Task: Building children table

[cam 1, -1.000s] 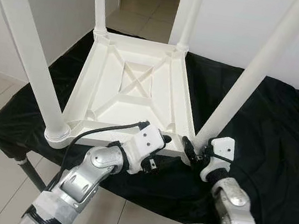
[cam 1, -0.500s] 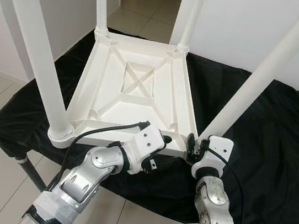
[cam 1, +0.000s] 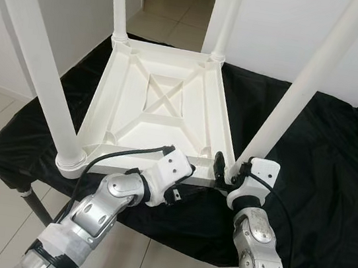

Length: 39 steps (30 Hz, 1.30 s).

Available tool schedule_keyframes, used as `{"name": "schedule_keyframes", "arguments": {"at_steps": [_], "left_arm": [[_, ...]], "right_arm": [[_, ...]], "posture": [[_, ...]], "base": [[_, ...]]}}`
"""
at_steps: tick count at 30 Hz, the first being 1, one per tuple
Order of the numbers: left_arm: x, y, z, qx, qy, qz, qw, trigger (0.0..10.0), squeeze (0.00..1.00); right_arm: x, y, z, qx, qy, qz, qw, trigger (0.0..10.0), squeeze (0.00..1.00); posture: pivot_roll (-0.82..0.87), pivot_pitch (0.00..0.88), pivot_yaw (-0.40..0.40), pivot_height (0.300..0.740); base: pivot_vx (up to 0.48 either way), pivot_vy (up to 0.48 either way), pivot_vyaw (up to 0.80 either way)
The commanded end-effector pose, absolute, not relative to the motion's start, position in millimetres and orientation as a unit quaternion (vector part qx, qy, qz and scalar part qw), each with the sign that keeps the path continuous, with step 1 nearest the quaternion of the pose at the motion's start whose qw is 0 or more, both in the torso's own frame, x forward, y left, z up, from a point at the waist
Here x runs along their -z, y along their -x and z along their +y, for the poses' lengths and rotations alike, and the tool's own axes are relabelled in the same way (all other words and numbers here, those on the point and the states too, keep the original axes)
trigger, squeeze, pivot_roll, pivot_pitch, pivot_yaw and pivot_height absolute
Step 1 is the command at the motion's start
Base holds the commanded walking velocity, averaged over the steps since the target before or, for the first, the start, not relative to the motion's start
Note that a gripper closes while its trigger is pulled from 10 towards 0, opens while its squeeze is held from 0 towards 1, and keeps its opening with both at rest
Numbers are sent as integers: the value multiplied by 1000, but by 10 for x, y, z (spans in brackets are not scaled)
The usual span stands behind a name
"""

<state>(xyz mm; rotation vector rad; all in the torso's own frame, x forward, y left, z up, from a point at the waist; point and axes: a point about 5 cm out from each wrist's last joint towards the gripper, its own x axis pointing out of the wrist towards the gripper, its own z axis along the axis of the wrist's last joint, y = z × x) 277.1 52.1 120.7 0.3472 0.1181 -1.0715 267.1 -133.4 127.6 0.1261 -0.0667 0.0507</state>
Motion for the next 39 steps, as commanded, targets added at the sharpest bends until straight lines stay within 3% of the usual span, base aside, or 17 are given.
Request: {"name": "schedule_keyframes", "arguments": {"at_steps": [1,8,15,16,17,29,31,39], "left_arm": [[-1122,-2856,592,464,-195,78,860,10000,0],[-1117,-3016,664,400,-224,80,885,10000,0],[-1109,-3034,681,402,-225,93,883,10000,0],[-1099,-3027,705,410,-225,101,878,2235,0],[-1094,-3011,727,422,-226,105,872,0,0],[-1074,-3030,863,423,-255,121,861,0,0],[-1052,-3045,914,417,-269,129,858,10000,0],[-1032,-2990,896,439,-267,128,848,10000,0]], "right_arm": [[-1306,-2666,-1373,-31,-66,-37,997,10000,0],[-1305,-2676,-1438,-29,-53,-37,997,10000,0],[-1305,-2671,-1424,-30,-53,-36,997,10000,0],[-1307,-2671,-1417,-32,-53,-37,997,10000,0],[-1310,-2676,-1414,-33,-53,-37,997,10000,0],[-1312,-2703,-1407,-51,-48,-39,997,10000,0],[-1311,-2719,-1371,-71,-44,-43,996,10000,0],[-1272,-2747,-1382,-82,-34,-41,995,10000,0]], "posture": [[-70,0,-49,740],[-76,0,-46,740],[-81,0,-43,740],[-80,0,-42,740],[-79,0,-41,740],[-68,0,-42,740],[-62,0,-46,740],[-60,0,-48,740]], "base": [[0,0,0],[0,0,0],[0,0,0],[0,0,0],[0,0,0],[0,0,0],[0,0,0],[0,0,0]]}}
